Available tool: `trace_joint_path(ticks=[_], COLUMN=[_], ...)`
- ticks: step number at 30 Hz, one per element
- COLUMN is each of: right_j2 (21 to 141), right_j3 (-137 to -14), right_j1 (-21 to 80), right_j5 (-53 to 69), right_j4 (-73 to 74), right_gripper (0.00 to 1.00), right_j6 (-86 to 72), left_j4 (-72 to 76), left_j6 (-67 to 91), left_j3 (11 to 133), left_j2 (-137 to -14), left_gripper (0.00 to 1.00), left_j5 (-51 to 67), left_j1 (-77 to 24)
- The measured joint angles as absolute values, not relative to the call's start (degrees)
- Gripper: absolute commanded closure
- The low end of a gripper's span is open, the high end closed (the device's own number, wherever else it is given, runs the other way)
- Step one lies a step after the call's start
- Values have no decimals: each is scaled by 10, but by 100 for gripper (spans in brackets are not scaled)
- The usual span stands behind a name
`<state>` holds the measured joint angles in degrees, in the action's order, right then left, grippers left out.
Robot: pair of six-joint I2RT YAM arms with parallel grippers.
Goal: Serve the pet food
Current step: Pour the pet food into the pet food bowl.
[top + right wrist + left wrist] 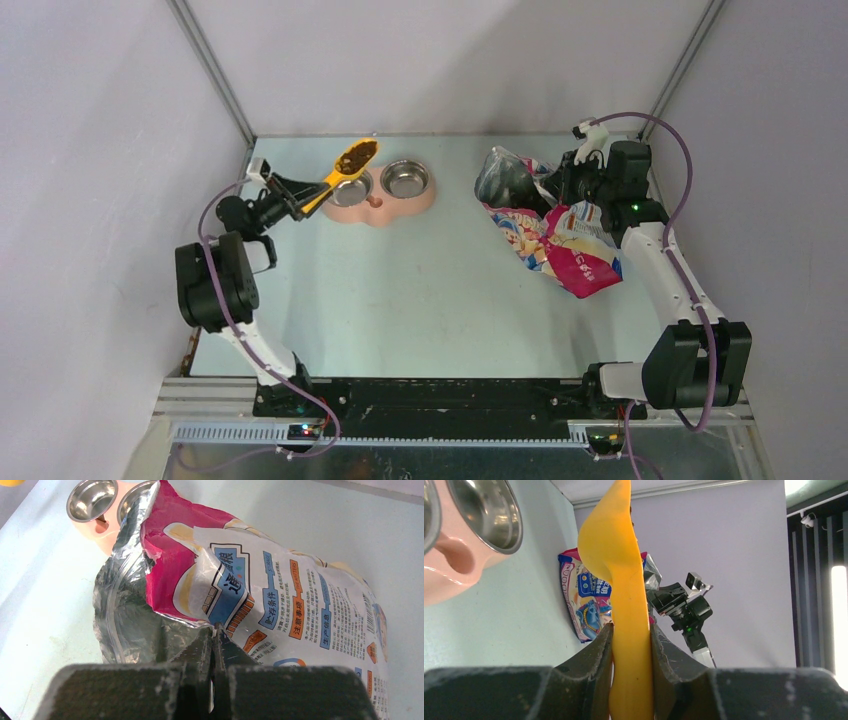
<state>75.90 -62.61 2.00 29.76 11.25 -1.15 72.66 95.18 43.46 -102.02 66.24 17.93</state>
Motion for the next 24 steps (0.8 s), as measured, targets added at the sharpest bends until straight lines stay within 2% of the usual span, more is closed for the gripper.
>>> trace_joint_path(ticks=[9, 24], right_j2=[759, 759], right_j3=[-626, -626], right_j1=[20, 20], right_j5=[298, 298], right_j4=[112, 112], right_gripper=[100, 100], right_j6=[-11, -11], left_j4=[713, 472], left_j6=[938, 755], left_j3=[428, 428], left_j2=[-1027, -1013], left_gripper=[100, 100], left_j5=[662, 638], left_j1=[207, 229])
